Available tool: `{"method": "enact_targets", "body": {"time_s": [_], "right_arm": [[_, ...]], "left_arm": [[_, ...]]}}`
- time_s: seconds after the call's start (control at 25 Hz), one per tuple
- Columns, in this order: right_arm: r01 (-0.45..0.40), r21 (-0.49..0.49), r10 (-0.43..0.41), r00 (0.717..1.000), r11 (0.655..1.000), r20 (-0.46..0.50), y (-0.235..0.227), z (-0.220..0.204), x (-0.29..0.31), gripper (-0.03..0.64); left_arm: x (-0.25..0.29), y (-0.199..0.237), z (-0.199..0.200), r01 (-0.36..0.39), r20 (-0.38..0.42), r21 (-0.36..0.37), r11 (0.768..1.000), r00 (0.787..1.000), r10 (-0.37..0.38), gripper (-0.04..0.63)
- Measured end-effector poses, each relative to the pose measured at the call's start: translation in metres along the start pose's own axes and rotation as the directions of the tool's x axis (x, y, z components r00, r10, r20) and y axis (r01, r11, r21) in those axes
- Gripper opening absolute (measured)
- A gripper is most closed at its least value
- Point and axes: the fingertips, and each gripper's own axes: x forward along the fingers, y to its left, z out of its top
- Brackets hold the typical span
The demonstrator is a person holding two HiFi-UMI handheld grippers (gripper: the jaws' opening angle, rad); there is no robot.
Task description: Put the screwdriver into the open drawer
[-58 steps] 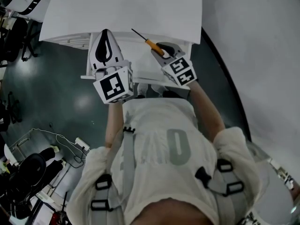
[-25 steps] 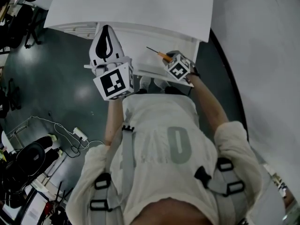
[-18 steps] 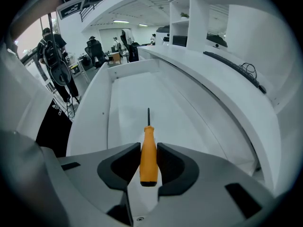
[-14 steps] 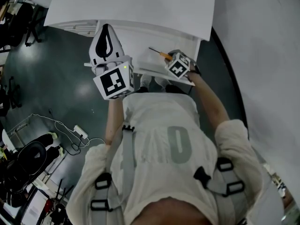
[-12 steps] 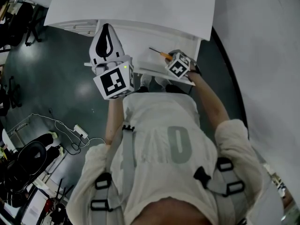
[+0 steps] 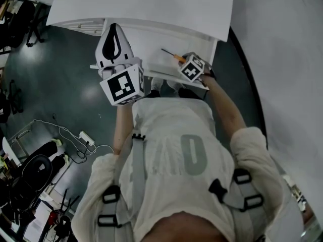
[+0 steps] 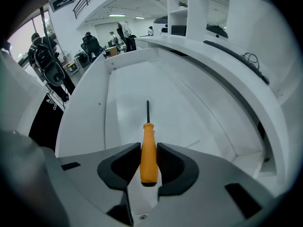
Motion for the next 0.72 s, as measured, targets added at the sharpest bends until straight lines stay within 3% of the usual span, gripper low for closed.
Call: {"method": "enact_targets", "body": {"time_s": [0.16, 0.72], "right_arm": [[-0.006, 0.004, 0.006, 1.0, 1.0, 0.002, -0.001, -0.011, -0.011, 0.104], [-0.009, 0.027, 0.01, 0.999, 1.0, -0.042, -0.002, -0.015, 0.01, 0.103]], "left_arm": [[-0.007, -0.014, 0.012, -0.001, -0.003, 0.004, 1.0, 1.0, 0.001, 0.006], [0.001, -0.004, -0.006, 0.002, -0.029, 0.019, 1.0, 1.0, -0.001, 0.006]]}}
